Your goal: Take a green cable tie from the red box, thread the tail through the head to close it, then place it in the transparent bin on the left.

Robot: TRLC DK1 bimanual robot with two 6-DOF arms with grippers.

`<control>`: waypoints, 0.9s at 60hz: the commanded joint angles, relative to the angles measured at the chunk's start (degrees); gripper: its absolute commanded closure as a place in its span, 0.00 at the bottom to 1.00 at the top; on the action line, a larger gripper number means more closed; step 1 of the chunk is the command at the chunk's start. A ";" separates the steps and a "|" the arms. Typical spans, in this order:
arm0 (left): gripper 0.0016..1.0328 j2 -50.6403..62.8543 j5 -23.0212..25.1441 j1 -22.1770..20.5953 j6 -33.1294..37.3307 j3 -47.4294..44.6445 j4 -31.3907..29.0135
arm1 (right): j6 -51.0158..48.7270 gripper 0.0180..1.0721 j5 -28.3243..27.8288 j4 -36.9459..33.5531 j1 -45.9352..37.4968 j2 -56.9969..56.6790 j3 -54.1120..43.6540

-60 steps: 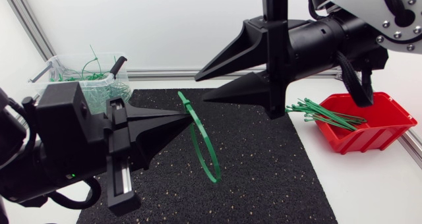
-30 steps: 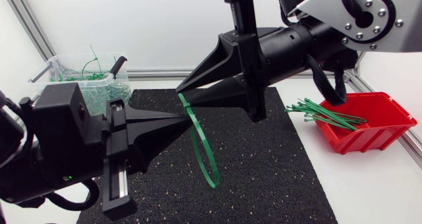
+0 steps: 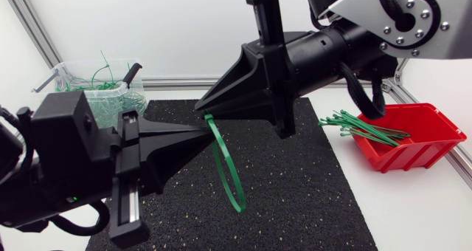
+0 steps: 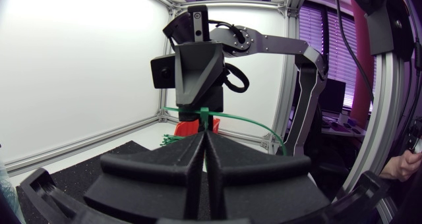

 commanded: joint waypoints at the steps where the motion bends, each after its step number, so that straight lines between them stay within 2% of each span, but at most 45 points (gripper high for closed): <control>1: 0.97 -1.00 0.34 -0.03 -0.93 1.50 -0.18 | 1.41 0.88 0.35 -0.60 0.71 0.75 1.37; 4: 0.97 -1.27 0.43 -0.03 -1.10 1.50 -0.26 | 1.06 0.94 0.79 -0.51 0.45 0.66 1.55; 54: 0.97 -2.85 2.19 0.49 -2.25 2.38 -1.23 | 1.68 0.94 5.18 0.98 0.63 9.19 5.94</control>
